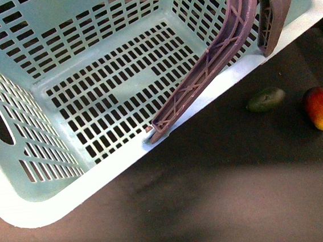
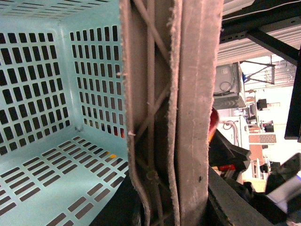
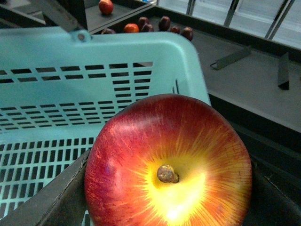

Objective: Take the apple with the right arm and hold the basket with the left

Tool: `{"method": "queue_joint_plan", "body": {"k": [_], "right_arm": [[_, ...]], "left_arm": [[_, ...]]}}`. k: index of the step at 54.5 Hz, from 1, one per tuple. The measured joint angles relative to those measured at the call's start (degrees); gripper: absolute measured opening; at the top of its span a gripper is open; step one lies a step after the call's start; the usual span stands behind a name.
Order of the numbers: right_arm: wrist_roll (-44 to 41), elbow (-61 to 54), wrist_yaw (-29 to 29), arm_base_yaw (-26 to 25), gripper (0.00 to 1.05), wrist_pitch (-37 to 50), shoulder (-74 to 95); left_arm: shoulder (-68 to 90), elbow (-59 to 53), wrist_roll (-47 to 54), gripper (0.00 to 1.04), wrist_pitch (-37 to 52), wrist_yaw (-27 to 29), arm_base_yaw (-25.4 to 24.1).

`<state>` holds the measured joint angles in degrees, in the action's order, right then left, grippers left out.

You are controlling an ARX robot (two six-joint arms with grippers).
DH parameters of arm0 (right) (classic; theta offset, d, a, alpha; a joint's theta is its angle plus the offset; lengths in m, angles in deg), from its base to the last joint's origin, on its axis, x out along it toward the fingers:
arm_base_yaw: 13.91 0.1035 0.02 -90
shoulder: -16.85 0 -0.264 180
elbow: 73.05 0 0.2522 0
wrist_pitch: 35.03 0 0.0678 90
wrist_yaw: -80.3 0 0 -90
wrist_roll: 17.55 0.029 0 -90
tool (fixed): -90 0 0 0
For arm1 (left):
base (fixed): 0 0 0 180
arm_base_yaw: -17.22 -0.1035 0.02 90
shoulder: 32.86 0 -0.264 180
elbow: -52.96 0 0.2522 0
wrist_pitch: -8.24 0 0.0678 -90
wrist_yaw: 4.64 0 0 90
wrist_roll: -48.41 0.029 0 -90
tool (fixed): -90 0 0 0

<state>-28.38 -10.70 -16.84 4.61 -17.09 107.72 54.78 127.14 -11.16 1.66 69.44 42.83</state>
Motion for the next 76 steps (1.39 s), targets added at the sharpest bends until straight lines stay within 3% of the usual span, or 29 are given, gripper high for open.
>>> {"method": "queue_joint_plan", "body": {"k": [10, 16, 28, 42, 55, 63, 68, 76], "right_arm": [[0.3, 1.7, 1.8, 1.9, 0.81, 0.0, 3.1], [0.7, 1.9, 2.5, 2.5, 0.97, 0.0, 3.3], [1.6, 2.0, 3.8, 1.7, 0.96, 0.2, 2.3], [5.8, -2.8, 6.2, -4.5, 0.96, 2.0, -5.5], [10.2, -11.1, 9.2, -14.1, 0.96, 5.3, -13.0], [12.6, -17.9, 10.5, -16.5, 0.96, 5.9, -16.7], [12.0, -22.8, 7.5, -17.9, 0.82, 13.5, -18.6], [11.3, -28.6, 7.3, -18.3, 0.59, 16.0, -22.9]], "left_arm": [[0.0, 0.0, 0.0, 0.19, 0.0, 0.0, 0.0], [0.0, 0.0, 0.0, 0.19, 0.0, 0.0, 0.0], [0.0, 0.0, 0.5, 0.19, 0.0, 0.2, 0.0], [0.0, -0.2, 0.2, 0.19, 0.0, 0.3, 0.0], [0.0, -0.2, 0.2, 0.19, 0.0, -0.2, 0.0], [0.0, -0.2, 0.2, 0.19, 0.0, -0.1, 0.0], [0.0, -0.2, 0.1, 0.19, 0.0, 0.0, 0.0], [0.0, -0.2, 0.1, 0.19, 0.0, 0.1, 0.0]]}}
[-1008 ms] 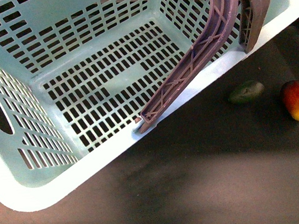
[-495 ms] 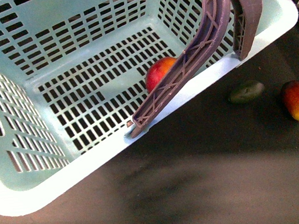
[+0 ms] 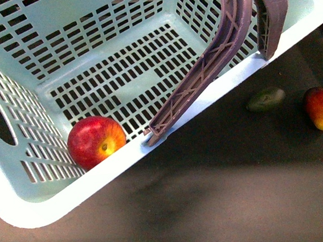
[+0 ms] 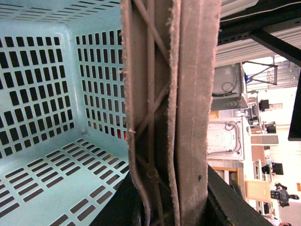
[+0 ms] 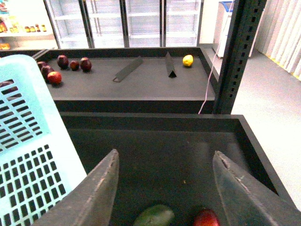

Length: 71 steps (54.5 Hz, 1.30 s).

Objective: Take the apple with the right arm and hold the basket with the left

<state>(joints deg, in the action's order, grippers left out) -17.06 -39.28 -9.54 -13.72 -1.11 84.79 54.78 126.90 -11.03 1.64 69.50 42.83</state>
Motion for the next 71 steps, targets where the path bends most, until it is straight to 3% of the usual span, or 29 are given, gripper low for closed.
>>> {"method": "queue_joint_plan", "body": {"k": [18, 40, 46, 71], "right_arm": [[-0.4, -10.1, 0.0, -0.1, 0.02, -1.2, -11.0], [-0.3, -16.3, 0.0, -0.1, 0.02, -9.6, -25.5], [-0.3, -18.8, 0.0, -0.1, 0.02, -7.9, -26.9], [-0.3, -19.0, -0.1, -0.1, 0.02, -24.2, -44.3]], "left_arm": [[0.0, 0.0, -0.2, 0.19, 0.0, -0.1, 0.1], [0.0, 0.0, -0.2, 0.19, 0.0, -0.1, 0.1], [0.0, 0.0, -0.2, 0.19, 0.0, -0.2, 0.1], [0.0, 0.0, -0.2, 0.19, 0.0, -0.1, 0.1]]}}
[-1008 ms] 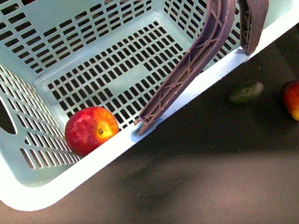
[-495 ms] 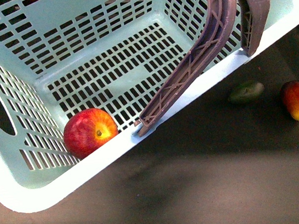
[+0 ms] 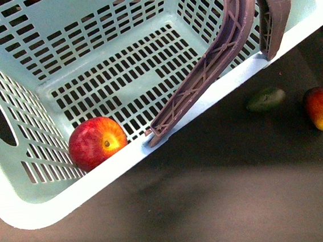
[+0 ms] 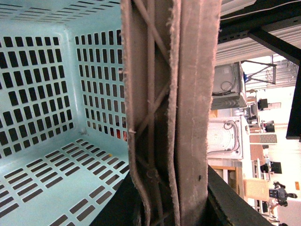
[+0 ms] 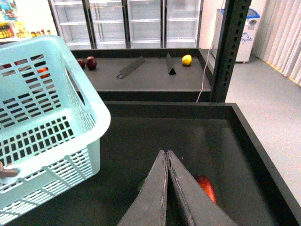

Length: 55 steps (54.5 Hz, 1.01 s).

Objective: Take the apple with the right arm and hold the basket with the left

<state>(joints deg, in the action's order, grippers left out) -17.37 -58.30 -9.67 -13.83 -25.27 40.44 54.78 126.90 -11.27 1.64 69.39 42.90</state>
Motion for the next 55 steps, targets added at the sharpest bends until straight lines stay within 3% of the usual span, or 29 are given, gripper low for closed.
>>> {"method": "queue_joint_plan", "body": {"k": [38, 44, 55], "right_arm": [[0.0, 0.0, 0.0, 0.0, 0.02, -13.7, -13.7], [0.0, 0.0, 0.0, 0.0, 0.02, -22.6, -21.1], [0.0, 0.0, 0.0, 0.0, 0.02, -23.4, -23.1]], "left_arm": [[0.0, 0.0, 0.0, 0.19, 0.0, 0.0, 0.0], [0.0, 0.0, 0.0, 0.19, 0.0, -0.1, 0.0], [0.0, 0.0, 0.1, 0.19, 0.0, -0.1, 0.0]]}}
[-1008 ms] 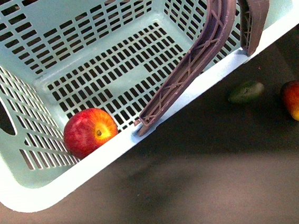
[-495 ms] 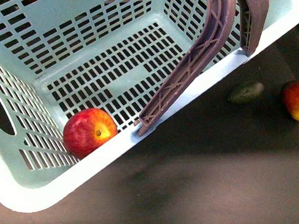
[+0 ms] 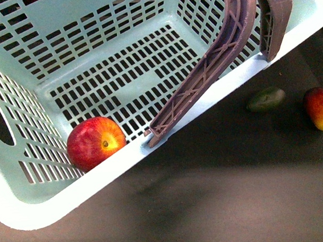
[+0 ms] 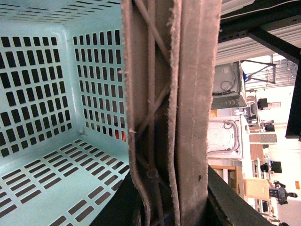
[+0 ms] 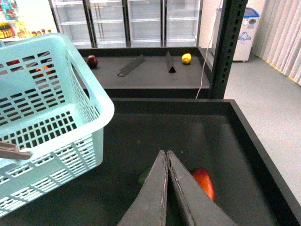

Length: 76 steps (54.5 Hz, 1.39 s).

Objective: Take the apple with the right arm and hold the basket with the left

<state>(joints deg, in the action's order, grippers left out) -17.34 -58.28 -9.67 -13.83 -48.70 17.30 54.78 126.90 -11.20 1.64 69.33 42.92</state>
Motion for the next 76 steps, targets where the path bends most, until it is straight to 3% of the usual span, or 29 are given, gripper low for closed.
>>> {"method": "queue_joint_plan", "body": {"k": [17, 46, 56, 62, 66, 76], "right_arm": [[0.0, 0.0, 0.0, 0.0, 0.03, 0.0, -0.1], [0.0, 0.0, 0.0, 0.0, 0.96, 0.0, -0.1], [0.0, 0.0, 0.0, 0.0, 0.96, 0.0, -0.1], [0.0, 0.0, 0.0, 0.0, 0.96, 0.0, -0.1], [0.0, 0.0, 0.0, 0.0, 0.96, 0.0, -0.1], [0.0, 0.0, 0.0, 0.0, 0.96, 0.0, -0.1]], "left_arm": [[0.0, 0.0, -0.1, 0.19, 0.0, 0.1, 0.0], [0.0, 0.0, -0.1, 0.19, 0.0, 0.0, 0.0], [0.0, 0.0, -0.2, 0.19, 0.1, 0.7, 0.0], [0.0, 0.0, -4.2, 0.19, 2.3, 10.0, 1.0], [0.0, 0.0, -5.5, 0.19, 2.8, 12.6, 0.9], [0.0, 0.0, -6.0, 0.19, 4.0, 12.6, -0.7]]}}
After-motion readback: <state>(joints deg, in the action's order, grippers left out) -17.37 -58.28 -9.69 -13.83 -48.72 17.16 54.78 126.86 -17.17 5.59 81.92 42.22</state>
